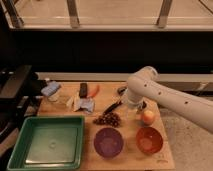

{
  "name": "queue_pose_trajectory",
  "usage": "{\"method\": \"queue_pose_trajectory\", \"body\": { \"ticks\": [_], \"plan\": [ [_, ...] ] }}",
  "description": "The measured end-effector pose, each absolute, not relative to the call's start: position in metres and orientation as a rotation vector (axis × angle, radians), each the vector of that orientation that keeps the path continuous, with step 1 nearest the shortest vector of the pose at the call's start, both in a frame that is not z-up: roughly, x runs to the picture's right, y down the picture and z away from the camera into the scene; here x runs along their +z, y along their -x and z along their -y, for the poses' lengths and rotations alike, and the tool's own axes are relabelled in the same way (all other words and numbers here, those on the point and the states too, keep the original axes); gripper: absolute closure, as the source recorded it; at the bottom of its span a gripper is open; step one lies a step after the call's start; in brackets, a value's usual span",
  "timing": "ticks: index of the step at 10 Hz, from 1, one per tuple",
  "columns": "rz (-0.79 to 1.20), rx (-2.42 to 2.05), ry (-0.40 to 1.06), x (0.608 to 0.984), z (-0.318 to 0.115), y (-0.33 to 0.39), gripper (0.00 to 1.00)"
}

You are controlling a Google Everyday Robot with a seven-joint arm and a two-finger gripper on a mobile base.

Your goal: Place grapes in table surface

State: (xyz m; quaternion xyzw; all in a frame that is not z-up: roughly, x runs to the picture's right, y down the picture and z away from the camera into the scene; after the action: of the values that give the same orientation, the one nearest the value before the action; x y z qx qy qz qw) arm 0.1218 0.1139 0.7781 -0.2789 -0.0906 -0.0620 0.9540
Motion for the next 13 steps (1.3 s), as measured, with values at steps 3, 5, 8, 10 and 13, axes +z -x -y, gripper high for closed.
{"method": "queue_pose_trajectory", "body": {
  "ticks": [3, 5, 8, 10, 13],
  "plan": [
    [0.22, -0.098, 0.604, 0.809, -0.13, -0.108, 0.35],
    [0.254, -0.077, 0.651, 0.829, -0.145, -0.093, 0.35],
    [0.301, -0.031, 0.719, 0.85, -0.168, -0.073, 0.35],
    [0.317, -0.028, 0.743, 0.856, -0.175, -0.061, 0.45],
    [0.305, -0.019, 0.756, 0.854, -0.18, -0.067, 0.77]
  ]
}}
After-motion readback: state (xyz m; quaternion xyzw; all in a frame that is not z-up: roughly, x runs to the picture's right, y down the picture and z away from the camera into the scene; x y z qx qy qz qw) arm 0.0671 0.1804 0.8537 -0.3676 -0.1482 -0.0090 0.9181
